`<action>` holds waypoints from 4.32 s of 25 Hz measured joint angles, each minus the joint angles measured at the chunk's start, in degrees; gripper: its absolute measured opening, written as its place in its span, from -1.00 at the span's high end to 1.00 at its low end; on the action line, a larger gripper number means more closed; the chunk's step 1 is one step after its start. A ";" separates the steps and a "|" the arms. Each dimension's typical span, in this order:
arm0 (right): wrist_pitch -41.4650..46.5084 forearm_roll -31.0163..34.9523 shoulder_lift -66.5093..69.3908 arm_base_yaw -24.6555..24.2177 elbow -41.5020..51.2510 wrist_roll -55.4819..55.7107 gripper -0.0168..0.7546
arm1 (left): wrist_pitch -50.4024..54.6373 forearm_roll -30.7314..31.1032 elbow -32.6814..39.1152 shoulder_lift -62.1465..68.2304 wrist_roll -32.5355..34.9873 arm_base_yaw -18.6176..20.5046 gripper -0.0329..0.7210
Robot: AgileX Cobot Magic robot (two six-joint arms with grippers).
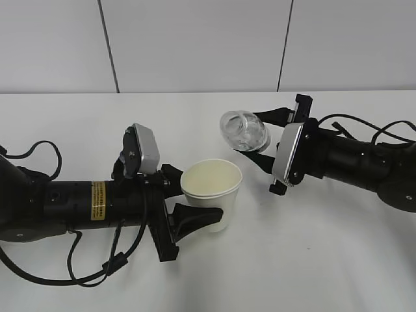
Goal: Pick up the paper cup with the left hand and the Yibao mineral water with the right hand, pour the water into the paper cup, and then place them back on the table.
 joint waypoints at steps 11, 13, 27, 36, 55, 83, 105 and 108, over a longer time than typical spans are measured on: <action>0.00 0.01 0.00 0.00 0.00 -8.86 -0.17 | 0.00 0.52 0.00 0.00 0.00 0.00 -0.24; 0.00 0.32 0.00 0.00 0.00 -10.11 -0.17 | 0.00 0.77 0.00 0.00 0.00 0.00 -0.24; 0.00 0.64 0.00 0.00 0.00 -22.41 -0.17 | -0.05 2.94 0.00 0.00 0.05 0.00 -0.24; 0.00 0.91 0.00 0.00 -1.70 -25.09 -0.17 | -0.05 3.80 0.00 0.00 0.05 0.00 -0.24; 0.00 0.91 -0.25 0.00 -1.70 -32.47 -0.17 | 0.13 1.65 0.00 0.00 0.13 0.00 -0.24; 0.00 -0.39 -0.69 0.00 -4.26 -36.64 -0.17 | 2.65 1.11 0.00 0.91 0.21 0.00 -0.24; 0.00 -0.61 -0.69 0.00 -4.34 -40.91 -0.17 | 0.23 1.98 0.00 0.91 0.21 0.00 -0.24; 0.00 -0.61 -0.69 0.00 -4.34 -41.00 -0.17 | 0.23 2.51 0.00 0.91 0.21 0.00 -0.24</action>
